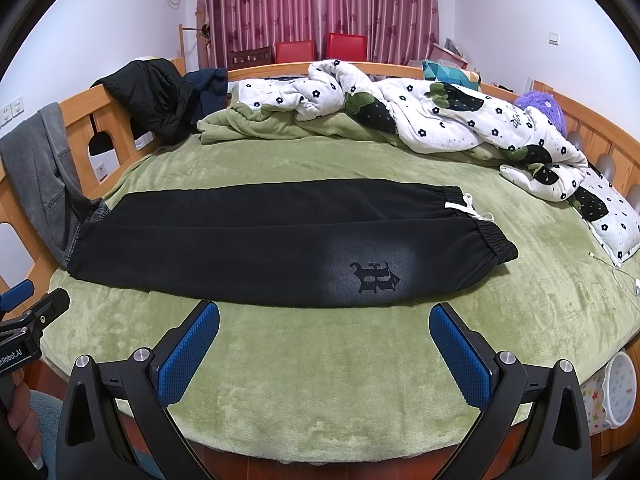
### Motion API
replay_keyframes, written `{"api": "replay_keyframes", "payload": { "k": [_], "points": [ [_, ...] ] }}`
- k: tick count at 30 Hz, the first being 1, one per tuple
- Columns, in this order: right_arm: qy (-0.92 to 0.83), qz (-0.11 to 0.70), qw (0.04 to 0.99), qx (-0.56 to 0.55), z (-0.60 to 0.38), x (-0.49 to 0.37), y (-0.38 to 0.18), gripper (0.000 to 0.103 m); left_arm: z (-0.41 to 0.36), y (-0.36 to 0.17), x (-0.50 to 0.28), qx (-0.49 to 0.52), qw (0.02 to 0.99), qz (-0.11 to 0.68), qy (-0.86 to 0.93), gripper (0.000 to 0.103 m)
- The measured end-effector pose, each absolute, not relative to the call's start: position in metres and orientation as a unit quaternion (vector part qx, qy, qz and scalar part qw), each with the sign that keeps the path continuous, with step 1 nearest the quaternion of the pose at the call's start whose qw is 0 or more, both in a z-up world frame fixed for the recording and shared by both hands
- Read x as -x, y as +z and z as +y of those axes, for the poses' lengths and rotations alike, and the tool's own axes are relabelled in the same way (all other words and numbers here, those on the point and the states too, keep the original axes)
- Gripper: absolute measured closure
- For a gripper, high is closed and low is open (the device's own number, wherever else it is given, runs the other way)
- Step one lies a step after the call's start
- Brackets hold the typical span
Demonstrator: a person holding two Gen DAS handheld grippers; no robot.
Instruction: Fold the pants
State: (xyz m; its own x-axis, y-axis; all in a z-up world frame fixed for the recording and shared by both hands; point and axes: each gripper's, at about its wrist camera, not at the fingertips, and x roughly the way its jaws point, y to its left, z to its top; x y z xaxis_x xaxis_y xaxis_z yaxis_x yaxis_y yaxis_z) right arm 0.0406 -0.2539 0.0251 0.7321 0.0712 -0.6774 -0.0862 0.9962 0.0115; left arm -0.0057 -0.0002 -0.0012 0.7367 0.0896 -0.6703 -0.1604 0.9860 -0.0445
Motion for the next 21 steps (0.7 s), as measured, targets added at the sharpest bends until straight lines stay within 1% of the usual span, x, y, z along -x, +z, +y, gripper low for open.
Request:
{"api": "replay_keyframes", "payload": {
  "k": [21],
  "points": [
    [0.043,0.363,0.931,0.009,-0.2545,-0.0405,0.0256,0.000,-0.0022,-0.0013,0.0055,0.050,0.931,0.356,0.068,0.002]
  ]
}}
